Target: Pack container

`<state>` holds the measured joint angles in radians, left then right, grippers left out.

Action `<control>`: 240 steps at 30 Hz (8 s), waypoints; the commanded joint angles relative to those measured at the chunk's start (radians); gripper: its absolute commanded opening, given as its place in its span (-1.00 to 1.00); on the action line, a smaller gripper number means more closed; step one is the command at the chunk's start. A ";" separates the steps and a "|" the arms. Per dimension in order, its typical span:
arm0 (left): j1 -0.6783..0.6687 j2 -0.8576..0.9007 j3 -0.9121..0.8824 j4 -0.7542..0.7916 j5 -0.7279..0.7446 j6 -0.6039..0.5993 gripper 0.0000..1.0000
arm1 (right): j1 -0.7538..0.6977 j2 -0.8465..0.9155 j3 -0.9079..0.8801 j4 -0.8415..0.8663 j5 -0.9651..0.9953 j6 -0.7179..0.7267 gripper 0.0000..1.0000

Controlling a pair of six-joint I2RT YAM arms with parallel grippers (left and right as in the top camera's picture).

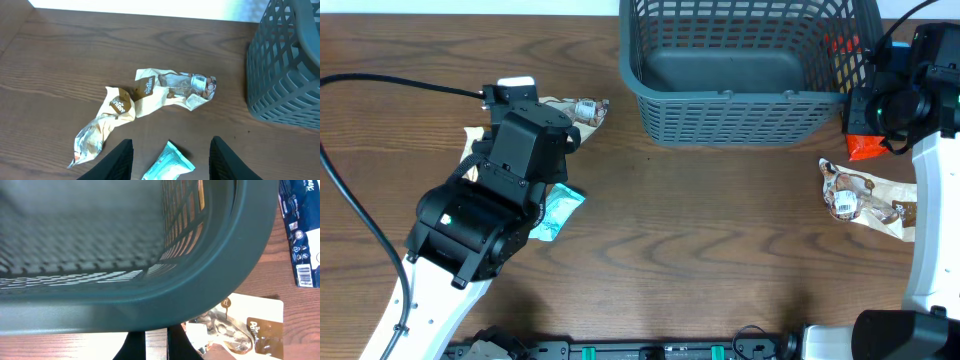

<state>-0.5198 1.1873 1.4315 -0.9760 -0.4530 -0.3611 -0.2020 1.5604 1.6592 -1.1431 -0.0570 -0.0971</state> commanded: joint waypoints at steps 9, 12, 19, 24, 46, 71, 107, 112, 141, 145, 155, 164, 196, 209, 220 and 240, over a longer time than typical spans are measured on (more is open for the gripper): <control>0.005 -0.013 0.019 -0.003 -0.019 0.012 -0.22 | -0.006 0.001 0.026 -0.022 -0.086 -0.028 0.01; 0.005 -0.013 0.019 -0.003 -0.019 0.012 -0.22 | -0.006 0.001 0.063 -0.051 -0.094 -0.029 0.02; 0.005 -0.013 0.019 -0.003 -0.019 0.012 -0.22 | -0.006 0.001 0.211 -0.153 -0.098 -0.031 0.03; 0.005 -0.013 0.019 -0.004 -0.019 0.013 -0.22 | -0.006 0.001 0.361 -0.237 -0.095 -0.031 0.29; 0.005 -0.013 0.019 -0.019 -0.035 0.013 0.71 | -0.282 0.008 0.546 -0.190 0.098 0.192 0.99; 0.004 -0.013 0.019 -0.105 -0.034 0.013 0.97 | -0.407 0.364 0.546 -0.030 -0.158 0.145 0.72; 0.004 -0.013 0.019 -0.135 -0.027 0.012 0.97 | -0.227 0.518 0.545 0.145 -0.374 0.087 -0.97; 0.004 -0.013 0.019 -0.135 -0.027 0.012 0.97 | -0.206 0.519 0.545 0.148 -0.374 0.073 -0.97; 0.004 -0.013 0.019 -0.135 -0.027 0.012 0.97 | -0.188 0.520 0.545 0.153 -0.452 0.027 -0.97; 0.004 -0.013 0.019 -0.135 -0.027 0.012 0.97 | -0.171 0.520 0.545 0.153 -0.452 0.020 -0.97; 0.004 -0.013 0.019 -0.135 -0.027 0.012 0.97 | -0.143 0.520 0.545 0.156 -0.438 0.013 -0.97; 0.004 -0.013 0.019 -0.135 -0.027 0.012 0.97 | -0.153 0.520 0.546 0.156 -0.415 0.015 0.86; 0.005 0.000 0.019 -0.134 -0.172 0.013 0.97 | -0.337 0.519 1.325 -0.538 -0.251 0.172 0.99; 0.122 0.000 0.019 -0.134 -0.266 0.013 0.97 | -0.388 0.438 1.277 -0.555 -0.291 0.278 0.98; 0.242 0.000 0.019 -0.134 -0.266 0.013 0.97 | -0.391 0.296 1.114 -0.555 0.130 0.409 0.99; 0.242 0.000 0.019 -0.134 -0.262 0.013 0.97 | -0.388 0.282 0.510 -0.543 -0.075 0.563 0.98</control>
<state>-0.2829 1.1873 1.4315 -1.1038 -0.6956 -0.3580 -0.5869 1.8469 2.2108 -1.6810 -0.1230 0.3550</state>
